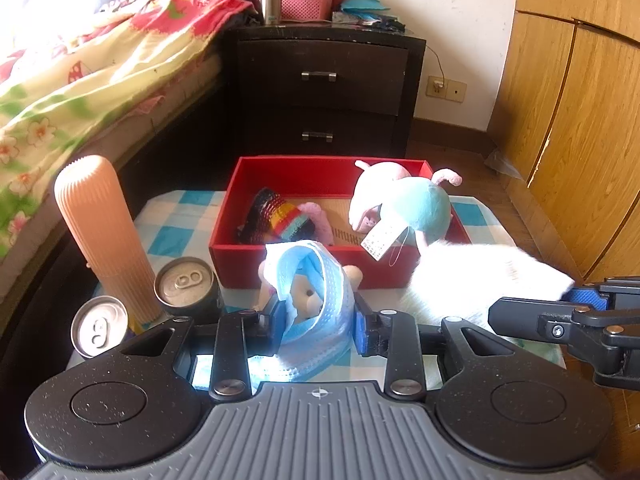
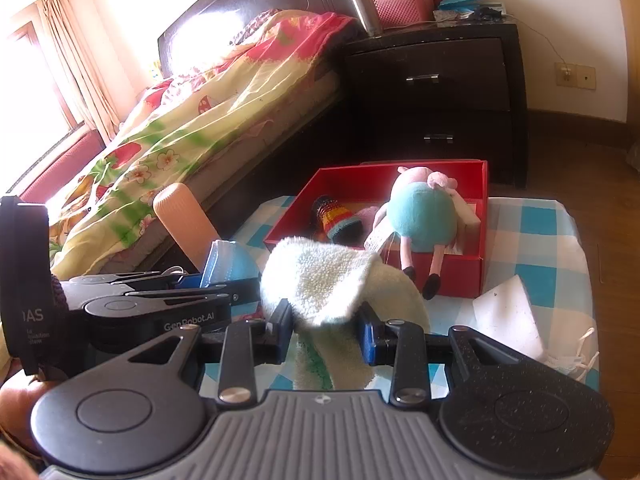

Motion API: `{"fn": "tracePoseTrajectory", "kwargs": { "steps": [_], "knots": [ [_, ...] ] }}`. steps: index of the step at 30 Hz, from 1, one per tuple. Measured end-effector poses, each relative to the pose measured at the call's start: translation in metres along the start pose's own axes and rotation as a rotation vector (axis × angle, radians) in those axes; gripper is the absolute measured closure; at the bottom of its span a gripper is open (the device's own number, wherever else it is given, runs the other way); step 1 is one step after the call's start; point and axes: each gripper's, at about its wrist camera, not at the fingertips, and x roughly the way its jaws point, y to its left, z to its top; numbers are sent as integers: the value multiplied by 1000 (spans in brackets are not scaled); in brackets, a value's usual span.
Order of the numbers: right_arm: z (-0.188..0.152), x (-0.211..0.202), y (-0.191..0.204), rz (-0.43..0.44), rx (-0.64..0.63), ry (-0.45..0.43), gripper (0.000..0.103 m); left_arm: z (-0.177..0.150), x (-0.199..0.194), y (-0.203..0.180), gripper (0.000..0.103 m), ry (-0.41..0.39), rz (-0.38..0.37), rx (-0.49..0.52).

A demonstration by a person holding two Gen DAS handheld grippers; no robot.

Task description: Organize soft objects

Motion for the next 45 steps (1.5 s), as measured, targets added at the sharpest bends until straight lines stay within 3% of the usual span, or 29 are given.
{"fn": "tracePoseTrajectory", "kwargs": {
  "steps": [7,9,11,13,17,18,23,26,29,31,34,38,45],
  "knots": [
    [1,-3,3,-8,-27,-17,91,1,0,0,67,-4,-6,7],
    [-1,5,2,-30,-53,29,90,-1,1,1,67,1,-2,9],
    [-9,19,-2,-59,-50,90,75,-4,4,3,66,15,4,10],
    [-20,39,-4,-102,-75,146,46,-6,7,7,66,31,5,-2],
    [-40,80,1,-172,-180,221,37,-8,7,16,66,44,-7,-24],
    [-43,89,2,-178,-195,226,31,-8,7,17,66,44,-5,-27],
    [-57,126,3,-130,-152,313,30,-10,9,22,66,56,-10,-31],
    [-73,142,11,-236,-220,376,33,-13,11,24,66,68,-12,-36],
    [-83,139,17,-259,-284,358,49,-14,11,25,66,71,-12,-39],
    [-83,132,22,-252,-305,354,85,-14,10,25,66,69,-11,-40],
    [-85,125,23,-249,-320,359,102,-13,9,23,66,65,-12,-36],
    [-85,111,27,-246,-347,337,103,-12,10,21,66,65,-11,-34],
    [-64,85,36,-280,-373,226,103,-8,8,14,65,47,-15,-26]
  ]
}}
